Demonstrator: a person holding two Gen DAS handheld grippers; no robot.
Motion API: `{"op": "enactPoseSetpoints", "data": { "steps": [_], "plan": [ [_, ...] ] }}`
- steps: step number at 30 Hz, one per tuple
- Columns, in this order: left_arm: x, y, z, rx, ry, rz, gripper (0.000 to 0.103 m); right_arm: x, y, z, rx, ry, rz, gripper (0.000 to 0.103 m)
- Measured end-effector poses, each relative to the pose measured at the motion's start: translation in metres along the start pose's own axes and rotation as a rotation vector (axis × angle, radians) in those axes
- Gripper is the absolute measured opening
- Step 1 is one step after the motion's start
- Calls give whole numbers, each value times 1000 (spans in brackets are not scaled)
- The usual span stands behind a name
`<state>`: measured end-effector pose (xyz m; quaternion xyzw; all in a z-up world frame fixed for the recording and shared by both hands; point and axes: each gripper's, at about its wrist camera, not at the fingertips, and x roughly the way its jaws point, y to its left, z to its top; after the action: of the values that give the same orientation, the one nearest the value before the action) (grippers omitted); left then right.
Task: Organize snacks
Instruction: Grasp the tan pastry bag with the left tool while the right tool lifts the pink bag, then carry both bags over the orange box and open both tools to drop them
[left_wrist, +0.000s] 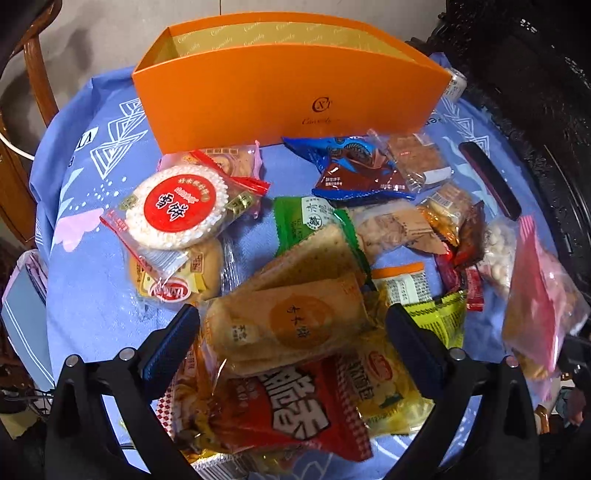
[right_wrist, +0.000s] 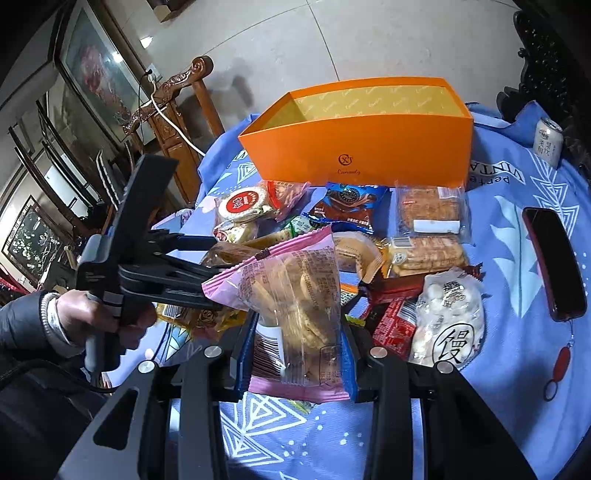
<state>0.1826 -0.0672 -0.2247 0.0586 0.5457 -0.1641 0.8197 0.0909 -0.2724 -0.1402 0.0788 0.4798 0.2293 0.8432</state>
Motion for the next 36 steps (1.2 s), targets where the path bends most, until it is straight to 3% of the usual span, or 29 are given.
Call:
{"op": "enactPoseSetpoints", "data": {
  "steps": [4,9,12,19,36],
  "plan": [
    [12,-1,2,0,23,27,99,2,-1,1,6,-1,1,38],
    [11,4,0,-18,-7,12,98,1,-3,0,11,-5,-1,38],
    [6,8,-4,-33,-30,-1,87,1,-5,0,20,-6,-8,38],
    [-3,7,-12,-16,-66,14,80,0,-5,-1,25,-10,-20,38],
    [-97,23,-7,-48,-285,11,79,-14,2,13,3,-73,-42,38]
  ]
}}
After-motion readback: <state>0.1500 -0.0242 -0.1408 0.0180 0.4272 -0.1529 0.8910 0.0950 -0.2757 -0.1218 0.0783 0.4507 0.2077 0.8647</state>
